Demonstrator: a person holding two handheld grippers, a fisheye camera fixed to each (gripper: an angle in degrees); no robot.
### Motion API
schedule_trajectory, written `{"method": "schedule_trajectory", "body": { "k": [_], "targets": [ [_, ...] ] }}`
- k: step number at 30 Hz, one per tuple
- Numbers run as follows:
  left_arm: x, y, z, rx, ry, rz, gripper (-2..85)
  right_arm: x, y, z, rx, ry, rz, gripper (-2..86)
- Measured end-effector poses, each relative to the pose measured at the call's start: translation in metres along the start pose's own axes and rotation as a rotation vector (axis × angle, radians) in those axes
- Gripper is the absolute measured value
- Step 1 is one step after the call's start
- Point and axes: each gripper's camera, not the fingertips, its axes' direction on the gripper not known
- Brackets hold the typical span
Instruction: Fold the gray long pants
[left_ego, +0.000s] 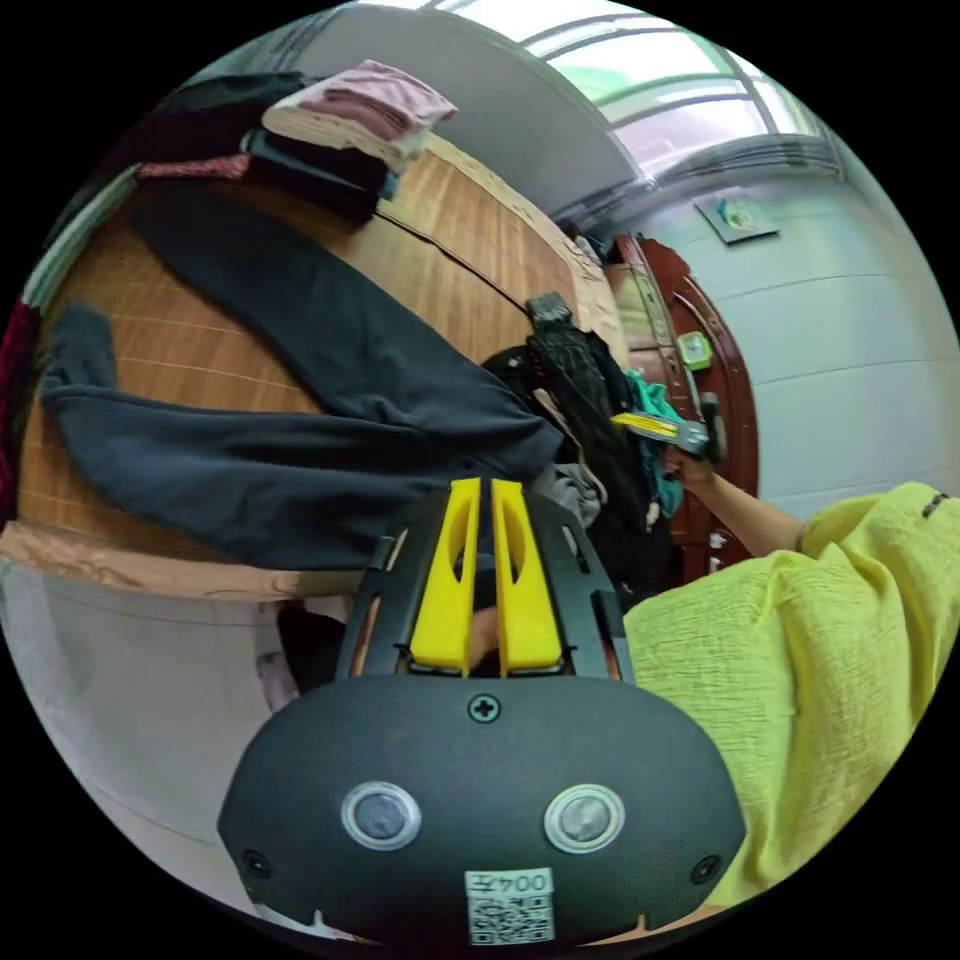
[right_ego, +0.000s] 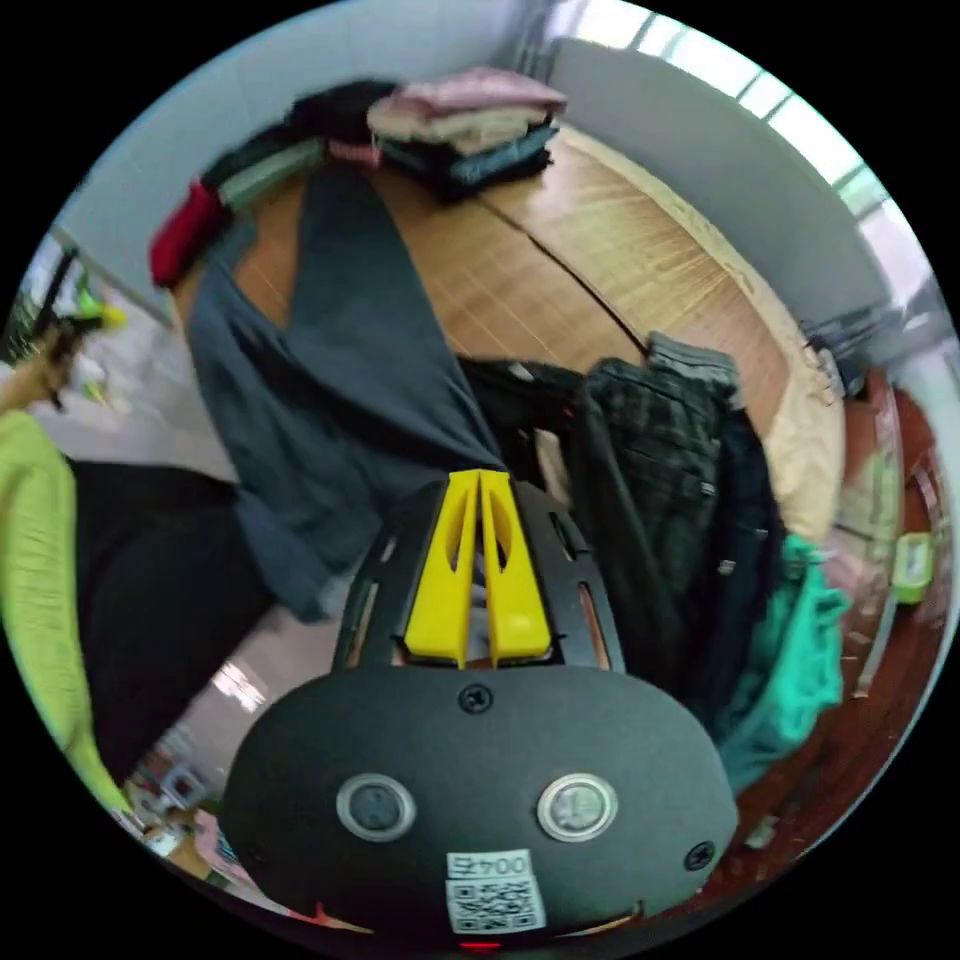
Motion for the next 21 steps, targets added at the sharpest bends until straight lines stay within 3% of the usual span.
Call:
{"method": "schedule_trajectory", "body": {
  "k": [4,6,10,16,21],
  "targets": [
    [0.038,0.005,-0.037,0.078,-0.231,0.120,1.0,-0.033,0.010,-0.008,0.190,-0.463,0.136,-0.5],
    [0.063,0.008,-0.058,0.143,-0.323,0.190,0.8,-0.066,0.001,-0.010,0.223,-0.527,0.111,-0.6],
    [0.080,0.008,-0.085,0.214,-0.346,0.277,0.7,-0.140,-0.030,-0.037,0.273,-0.500,0.024,-0.7],
    [0.064,0.015,-0.144,0.277,-0.236,0.390,0.5,-0.228,-0.068,-0.083,0.337,-0.389,-0.115,-0.7],
    [0.013,0.041,-0.254,0.397,-0.244,0.434,0.2,-0.292,-0.079,-0.116,0.413,-0.310,-0.140,-0.7]
  ]
}}
